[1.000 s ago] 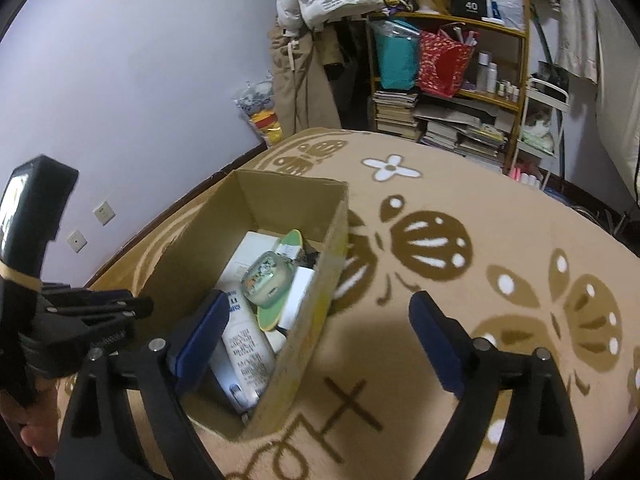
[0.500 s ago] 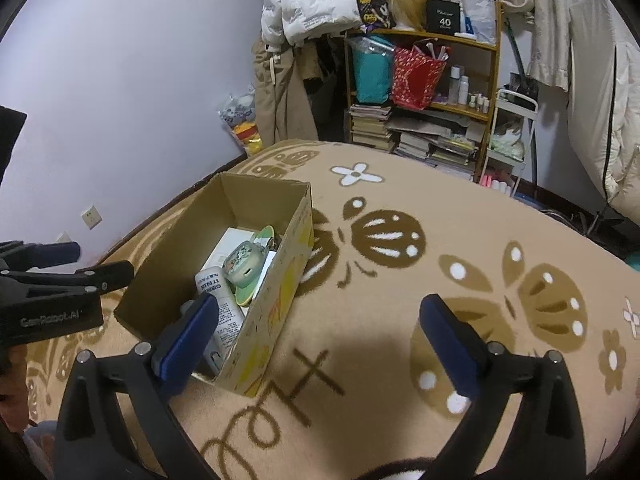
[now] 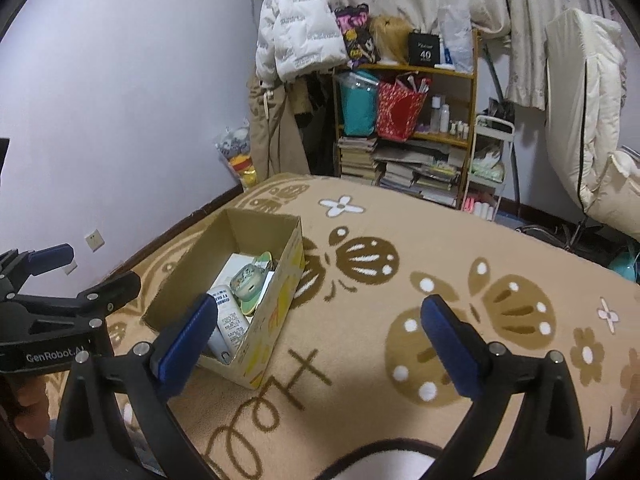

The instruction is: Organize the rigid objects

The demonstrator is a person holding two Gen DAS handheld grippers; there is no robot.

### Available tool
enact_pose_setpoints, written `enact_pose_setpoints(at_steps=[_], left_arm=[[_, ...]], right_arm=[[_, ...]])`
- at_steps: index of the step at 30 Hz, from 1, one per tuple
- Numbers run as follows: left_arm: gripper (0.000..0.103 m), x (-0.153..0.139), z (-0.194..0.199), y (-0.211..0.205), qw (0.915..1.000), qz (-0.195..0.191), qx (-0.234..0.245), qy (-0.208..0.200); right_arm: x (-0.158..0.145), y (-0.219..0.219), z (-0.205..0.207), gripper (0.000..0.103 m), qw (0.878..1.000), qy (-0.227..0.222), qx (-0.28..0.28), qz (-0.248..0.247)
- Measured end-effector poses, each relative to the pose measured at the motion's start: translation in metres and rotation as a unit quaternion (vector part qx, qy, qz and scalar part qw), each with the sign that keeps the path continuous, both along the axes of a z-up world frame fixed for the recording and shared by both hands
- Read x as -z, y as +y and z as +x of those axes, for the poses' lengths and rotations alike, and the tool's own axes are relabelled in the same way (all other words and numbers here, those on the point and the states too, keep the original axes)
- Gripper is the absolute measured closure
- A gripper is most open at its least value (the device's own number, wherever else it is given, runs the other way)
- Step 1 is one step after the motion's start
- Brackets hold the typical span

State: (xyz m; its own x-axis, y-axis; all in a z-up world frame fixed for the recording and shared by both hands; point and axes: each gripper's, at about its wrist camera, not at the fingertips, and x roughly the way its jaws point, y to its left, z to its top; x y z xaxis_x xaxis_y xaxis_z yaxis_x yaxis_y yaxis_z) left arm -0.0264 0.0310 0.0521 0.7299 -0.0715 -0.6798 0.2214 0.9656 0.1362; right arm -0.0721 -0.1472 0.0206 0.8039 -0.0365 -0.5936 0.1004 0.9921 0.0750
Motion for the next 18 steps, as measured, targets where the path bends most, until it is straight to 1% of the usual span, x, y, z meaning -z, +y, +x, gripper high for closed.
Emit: enact_pose_setpoints(at_steps=[2,6,10,14,18], left_arm=[[0.003,-0.004,-0.01,0.0,0.9998,-0.005,0.004,-0.017],[0.003,-0.008,-0.026,-0.001,0.9993,-0.007,0.011,-0.035],[0.003,-0.01,-0.044,0.0,0.998,0.011,0.003,-0.062],[0.003,-0.01,-0.055,0.002,0.9979,0.005,0.013,-0.064],[0.003,-0.008,-0.063,0.001,0.9975,0.013,0.009,-0.069]], right_arm=[[-0.003,-0.003,-0.006,0.0,1.0,-0.007,0.005,0.002],[-0.006,-0.005,-0.018,0.0,1.0,-0.019,0.001,0.008],[-0.006,-0.002,-0.033,0.0,1.0,-0.03,0.004,-0.001],[-0.002,-0.004,-0.043,0.0,0.999,-0.031,0.009,0.002],[0.005,-0.005,-0.052,0.0,0.999,-0.03,0.015,-0.007]])
